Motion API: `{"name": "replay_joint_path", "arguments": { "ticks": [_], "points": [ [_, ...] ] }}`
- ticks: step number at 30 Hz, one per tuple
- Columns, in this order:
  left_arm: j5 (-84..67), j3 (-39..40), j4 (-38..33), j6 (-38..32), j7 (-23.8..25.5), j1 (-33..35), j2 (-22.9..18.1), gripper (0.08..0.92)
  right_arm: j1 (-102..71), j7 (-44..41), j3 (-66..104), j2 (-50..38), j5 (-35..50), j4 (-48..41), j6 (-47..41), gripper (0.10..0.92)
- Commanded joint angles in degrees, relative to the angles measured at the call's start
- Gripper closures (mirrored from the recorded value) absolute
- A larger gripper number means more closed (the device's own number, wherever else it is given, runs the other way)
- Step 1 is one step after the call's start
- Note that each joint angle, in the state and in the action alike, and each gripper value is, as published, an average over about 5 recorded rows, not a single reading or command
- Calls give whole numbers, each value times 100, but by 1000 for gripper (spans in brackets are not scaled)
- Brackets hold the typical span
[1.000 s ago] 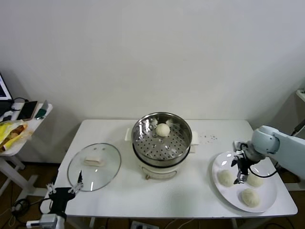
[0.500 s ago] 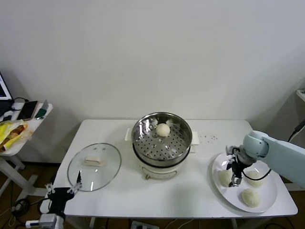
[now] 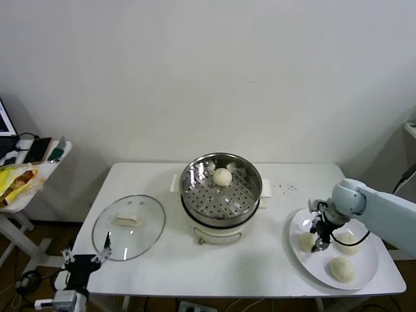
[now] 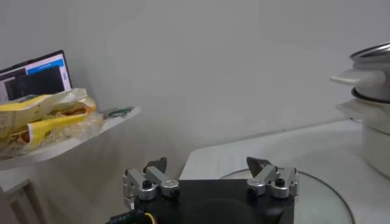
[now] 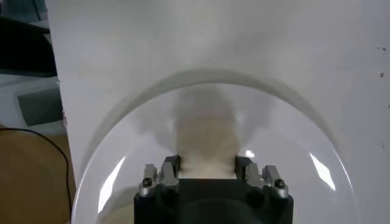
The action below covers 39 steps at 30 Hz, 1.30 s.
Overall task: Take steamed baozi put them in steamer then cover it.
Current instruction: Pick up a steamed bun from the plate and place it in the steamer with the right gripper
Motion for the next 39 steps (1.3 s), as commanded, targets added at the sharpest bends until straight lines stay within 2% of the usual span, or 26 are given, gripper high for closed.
{"name": "replay_joint_path", "arguments": {
  "ticks": [1, 5, 10, 14, 19, 27, 32, 39],
  "points": [
    [6, 13, -29, 4, 0, 1, -3, 177, 216, 13, -24, -106, 187, 64, 12, 454],
    [12, 27, -39, 2, 1, 17, -3, 177, 1091, -14, -505, -263, 668, 141, 8, 454],
    [43, 62, -50, -4, 1, 40, 4, 177, 3186, -166, -1926, -177, 1445, 60, 114, 451],
    [90, 130, -50, -19, 2, 50, 5, 177, 4735, -260, -2989, 364, 2203, -206, 226, 451],
    [132, 217, -85, -17, 6, 40, 1, 177, 5722, -328, -3593, 1332, 2891, -627, 267, 456],
    [102, 349, -134, -32, 6, 50, 71, 177, 5718, -205, -3392, 2970, 3780, -1162, 72, 457],
    [67, 363, -145, -61, 5, 75, 156, 177, 5160, -56, -3025, 3919, 3903, -1548, -139, 457],
    [-62, 279, -124, -106, -4, 103, 301, 177, 4325, 191, -2764, 4603, 3769, -1855, -370, 457]
  ]
}}
